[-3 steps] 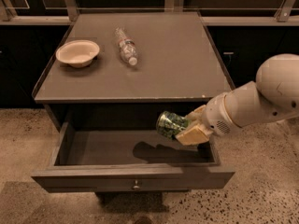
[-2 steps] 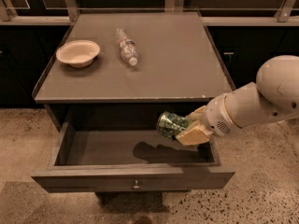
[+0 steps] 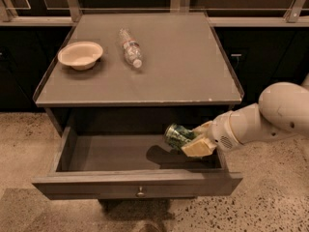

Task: Place green can into top drawer

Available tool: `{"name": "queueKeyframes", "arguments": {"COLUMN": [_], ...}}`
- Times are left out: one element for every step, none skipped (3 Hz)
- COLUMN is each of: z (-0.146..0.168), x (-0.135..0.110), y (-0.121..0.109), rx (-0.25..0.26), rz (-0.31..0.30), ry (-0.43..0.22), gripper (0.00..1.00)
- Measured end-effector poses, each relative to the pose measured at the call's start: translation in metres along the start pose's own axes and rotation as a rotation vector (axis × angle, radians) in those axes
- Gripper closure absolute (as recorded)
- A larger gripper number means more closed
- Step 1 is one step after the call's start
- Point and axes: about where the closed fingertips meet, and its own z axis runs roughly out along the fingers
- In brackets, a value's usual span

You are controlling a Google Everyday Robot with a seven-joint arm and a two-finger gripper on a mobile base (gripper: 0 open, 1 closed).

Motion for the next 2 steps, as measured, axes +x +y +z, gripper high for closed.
{"name": "queueKeyframes", "arguments": {"z": [0.018,0.03], "x": [0.017,0.029], "y": [-0.016,-0.028], "rx": [0.034,0.053], "rz": [0.038,0.065], "ry": [-0.027,-0.041], "gripper": [1.0,1.0]}}
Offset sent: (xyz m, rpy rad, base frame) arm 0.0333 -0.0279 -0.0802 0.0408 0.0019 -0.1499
